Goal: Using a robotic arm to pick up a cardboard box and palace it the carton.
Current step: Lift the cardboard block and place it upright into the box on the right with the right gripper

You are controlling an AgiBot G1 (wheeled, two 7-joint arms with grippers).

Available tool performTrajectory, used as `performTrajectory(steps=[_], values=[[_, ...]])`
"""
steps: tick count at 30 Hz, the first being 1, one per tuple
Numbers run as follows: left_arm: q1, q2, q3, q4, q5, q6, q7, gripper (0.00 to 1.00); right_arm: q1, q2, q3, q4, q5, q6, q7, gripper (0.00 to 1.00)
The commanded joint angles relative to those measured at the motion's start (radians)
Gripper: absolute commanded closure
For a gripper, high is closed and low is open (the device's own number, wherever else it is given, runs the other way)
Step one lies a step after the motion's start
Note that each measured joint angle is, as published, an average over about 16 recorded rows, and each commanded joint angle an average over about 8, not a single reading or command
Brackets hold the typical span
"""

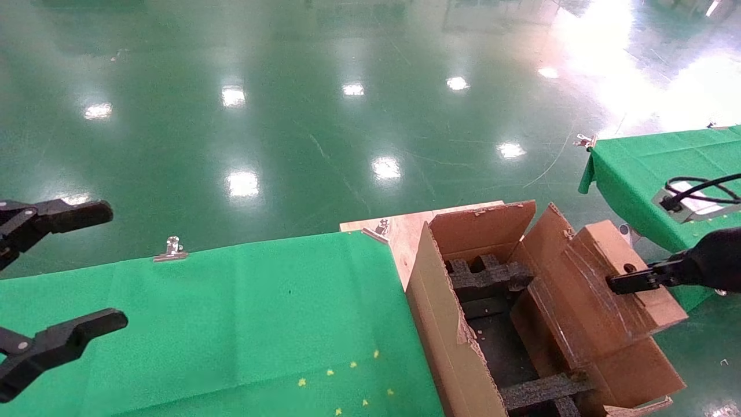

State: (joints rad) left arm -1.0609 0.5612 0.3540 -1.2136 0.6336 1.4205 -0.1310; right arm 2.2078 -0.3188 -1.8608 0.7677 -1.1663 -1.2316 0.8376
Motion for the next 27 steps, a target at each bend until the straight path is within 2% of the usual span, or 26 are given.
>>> performTrajectory(steps=[1,13,27], values=[[0.000,0.000,0.000,0.000,0.000,0.000,0.000,0.00,-0.013,0.002,-0.007,0.018,-0.005,0.023,0.036,1.00],[0.000,0.000,0.000,0.000,0.000,0.000,0.000,0.00,-0.098,-0.016,-0.040,0.078,-0.023,0.170,0.155,1.00],[0.000,0.000,0.000,0.000,0.000,0.000,0.000,0.00,-0.208,-0.094,-0.062,0.033,-0.001,0.292,0.205,1.00]])
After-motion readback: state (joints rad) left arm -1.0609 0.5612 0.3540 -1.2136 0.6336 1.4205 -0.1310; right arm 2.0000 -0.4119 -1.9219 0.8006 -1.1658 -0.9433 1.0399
